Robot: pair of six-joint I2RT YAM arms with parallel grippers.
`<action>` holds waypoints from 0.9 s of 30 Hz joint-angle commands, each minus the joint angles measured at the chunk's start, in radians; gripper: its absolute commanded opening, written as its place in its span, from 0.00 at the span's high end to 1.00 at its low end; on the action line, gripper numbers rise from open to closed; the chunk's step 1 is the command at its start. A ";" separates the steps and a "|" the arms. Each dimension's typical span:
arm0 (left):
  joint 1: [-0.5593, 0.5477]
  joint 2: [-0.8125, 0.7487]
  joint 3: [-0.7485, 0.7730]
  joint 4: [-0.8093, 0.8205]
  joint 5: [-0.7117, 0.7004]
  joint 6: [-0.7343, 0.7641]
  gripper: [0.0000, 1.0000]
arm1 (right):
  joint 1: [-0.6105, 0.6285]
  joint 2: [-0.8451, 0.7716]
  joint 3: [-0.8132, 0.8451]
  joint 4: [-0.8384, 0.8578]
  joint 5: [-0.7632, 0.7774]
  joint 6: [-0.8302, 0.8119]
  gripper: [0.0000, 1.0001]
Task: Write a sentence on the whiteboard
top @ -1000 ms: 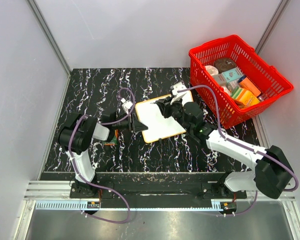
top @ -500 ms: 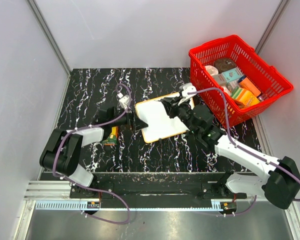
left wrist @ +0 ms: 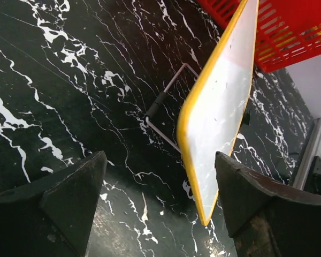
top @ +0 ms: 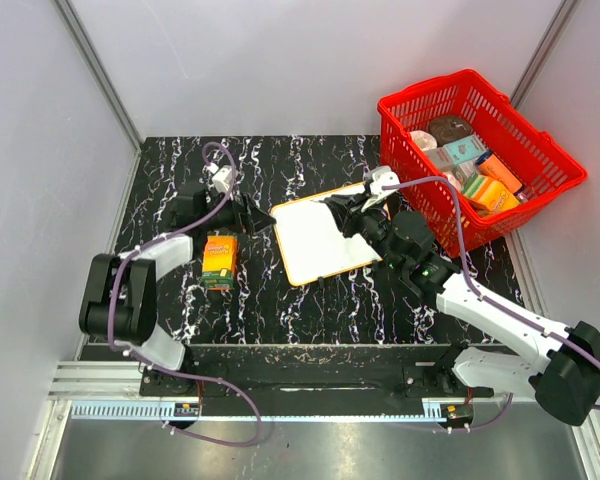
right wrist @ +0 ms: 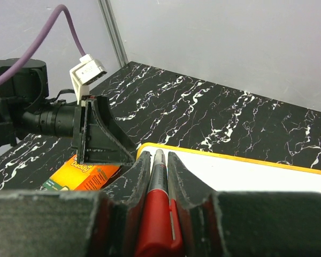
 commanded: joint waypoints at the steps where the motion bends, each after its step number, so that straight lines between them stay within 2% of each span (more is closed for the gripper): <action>1: 0.049 0.085 0.014 0.221 0.225 -0.065 0.16 | 0.003 -0.018 0.022 -0.015 -0.016 -0.002 1.00; 4: 0.050 0.141 0.060 0.200 0.300 -0.042 0.20 | 0.003 -0.012 0.031 -0.027 -0.014 -0.002 1.00; 8: 0.050 0.180 0.065 0.302 0.371 -0.082 0.22 | 0.004 0.007 0.040 -0.029 -0.014 -0.002 1.00; 15: 0.053 0.243 0.120 0.402 0.460 -0.160 0.39 | 0.001 0.039 0.054 -0.029 -0.022 0.001 1.00; 21: 0.053 0.289 0.183 0.375 0.481 -0.157 0.53 | 0.001 0.062 0.063 -0.029 -0.025 0.003 1.00; 22: 0.055 0.291 0.186 0.362 0.483 -0.151 0.58 | 0.003 0.064 0.065 -0.029 -0.025 0.003 1.00; 25: 0.053 0.296 0.213 0.251 0.474 -0.082 0.62 | 0.003 0.068 0.066 -0.026 -0.023 0.001 1.00; 26: 0.053 0.297 0.223 0.218 0.466 -0.061 0.73 | 0.003 0.068 0.066 -0.026 -0.023 0.001 1.00; 27: 0.053 0.299 0.236 0.192 0.464 -0.045 0.76 | 0.003 0.070 0.066 -0.024 -0.023 0.000 1.00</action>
